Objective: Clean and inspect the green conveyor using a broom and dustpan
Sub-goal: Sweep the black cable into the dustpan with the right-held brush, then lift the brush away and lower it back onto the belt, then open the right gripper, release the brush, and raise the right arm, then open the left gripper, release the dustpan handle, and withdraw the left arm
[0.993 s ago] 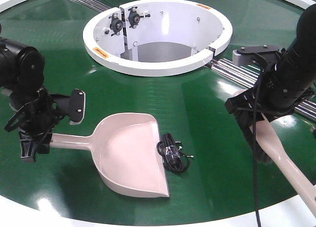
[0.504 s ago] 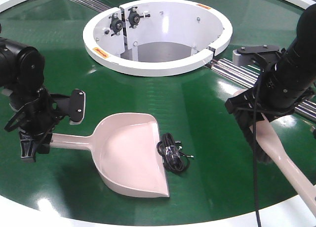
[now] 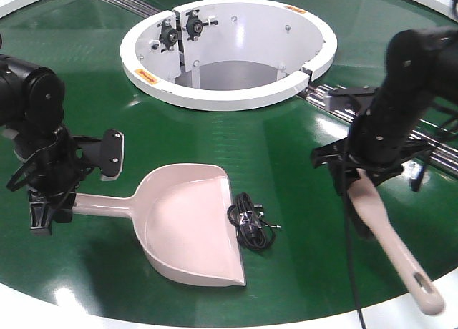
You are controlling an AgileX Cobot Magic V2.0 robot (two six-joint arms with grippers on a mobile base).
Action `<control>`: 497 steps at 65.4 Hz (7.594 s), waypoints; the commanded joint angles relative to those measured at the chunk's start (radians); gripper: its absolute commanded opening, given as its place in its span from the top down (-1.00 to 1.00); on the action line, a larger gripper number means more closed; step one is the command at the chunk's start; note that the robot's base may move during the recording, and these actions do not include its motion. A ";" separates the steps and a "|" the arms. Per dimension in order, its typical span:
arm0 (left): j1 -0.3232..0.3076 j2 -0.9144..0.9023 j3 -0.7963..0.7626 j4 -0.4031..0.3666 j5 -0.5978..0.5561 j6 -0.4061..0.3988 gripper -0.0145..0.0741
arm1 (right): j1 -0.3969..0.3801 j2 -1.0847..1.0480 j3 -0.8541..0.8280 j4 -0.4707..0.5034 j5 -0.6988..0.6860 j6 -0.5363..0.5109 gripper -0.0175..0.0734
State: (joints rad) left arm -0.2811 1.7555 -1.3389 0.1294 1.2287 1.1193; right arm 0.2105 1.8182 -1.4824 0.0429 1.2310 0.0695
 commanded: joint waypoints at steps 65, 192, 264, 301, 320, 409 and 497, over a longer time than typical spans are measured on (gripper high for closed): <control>-0.007 -0.047 -0.023 -0.024 -0.001 -0.015 0.69 | 0.263 0.342 -0.372 0.286 0.059 0.043 0.62; -0.007 -0.047 -0.023 -0.024 0.000 -0.015 0.69 | 0.001 -0.014 -0.201 0.007 0.059 -0.053 0.62; -0.007 -0.047 -0.023 -0.024 0.000 -0.015 0.69 | -0.027 0.234 -0.183 0.014 0.059 -0.097 0.62; -0.007 -0.047 -0.023 -0.024 0.000 -0.015 0.69 | -0.031 0.234 -0.183 0.015 0.059 -0.105 0.00; -0.007 -0.047 -0.023 -0.024 0.000 -0.015 0.69 | -0.031 0.234 -0.183 0.014 0.059 -0.105 -0.55; -0.007 -0.047 -0.023 -0.024 0.000 -0.015 0.69 | -0.031 -0.830 0.612 -0.050 -0.896 -0.139 -0.02; -0.007 -0.047 -0.023 -0.024 0.000 -0.015 0.69 | -0.031 -1.231 0.924 -0.043 -0.982 -0.134 0.63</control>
State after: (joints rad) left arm -0.2811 1.7555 -1.3389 0.1240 1.2287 1.1185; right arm 0.1882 0.5857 -0.5303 0.0000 0.3279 -0.0593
